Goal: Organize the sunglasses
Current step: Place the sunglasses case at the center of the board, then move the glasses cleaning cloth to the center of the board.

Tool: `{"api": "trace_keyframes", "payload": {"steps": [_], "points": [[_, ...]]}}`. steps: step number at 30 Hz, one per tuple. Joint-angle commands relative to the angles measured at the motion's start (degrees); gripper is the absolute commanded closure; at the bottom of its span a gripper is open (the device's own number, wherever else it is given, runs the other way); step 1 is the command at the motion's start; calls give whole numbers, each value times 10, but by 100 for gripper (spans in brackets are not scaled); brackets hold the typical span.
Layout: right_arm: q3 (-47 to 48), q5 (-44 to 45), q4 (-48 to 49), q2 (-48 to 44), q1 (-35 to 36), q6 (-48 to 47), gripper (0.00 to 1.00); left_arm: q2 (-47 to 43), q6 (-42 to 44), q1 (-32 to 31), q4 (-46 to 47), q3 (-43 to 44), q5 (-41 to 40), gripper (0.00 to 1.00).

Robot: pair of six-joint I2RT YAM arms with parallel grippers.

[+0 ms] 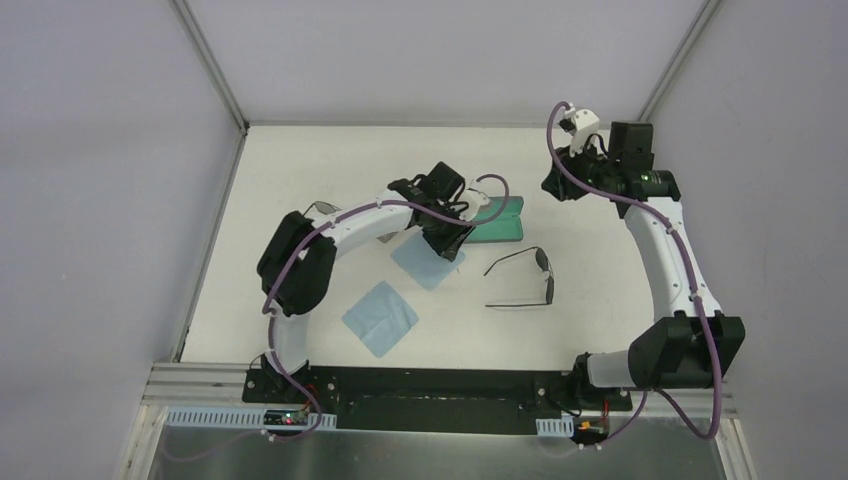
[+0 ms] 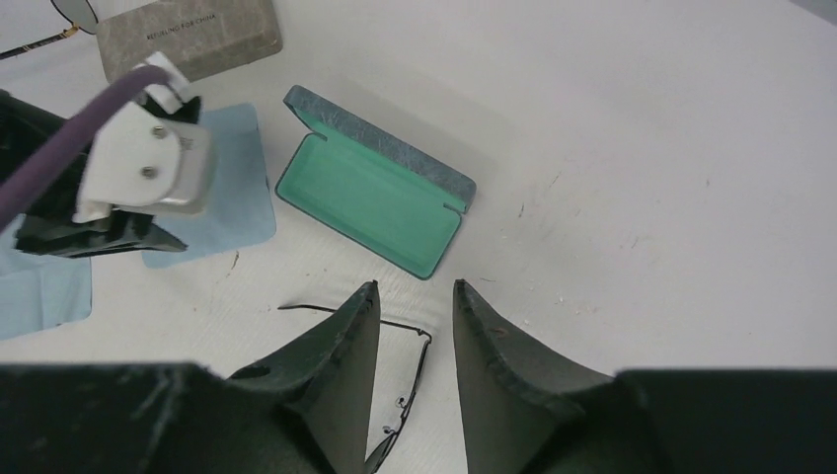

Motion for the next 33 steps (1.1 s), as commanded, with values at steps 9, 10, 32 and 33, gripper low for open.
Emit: {"api": "trace_keyframes", "payload": {"steps": [9,10,32,33], "points": [[-21,-12,19,-58,-26,14,64,101,-77,-30,57,112,-92,69],[-22,-12,20,-59,-26,12,64,103,-81,-31,59,111,-91,68],[-40,-18,26,-61,-37,13,64,157,-78,-42,62,141,-137,73],[-41,-18,26,-62,-37,13,64,155,-79,-42,62,137,-138,73]]}}
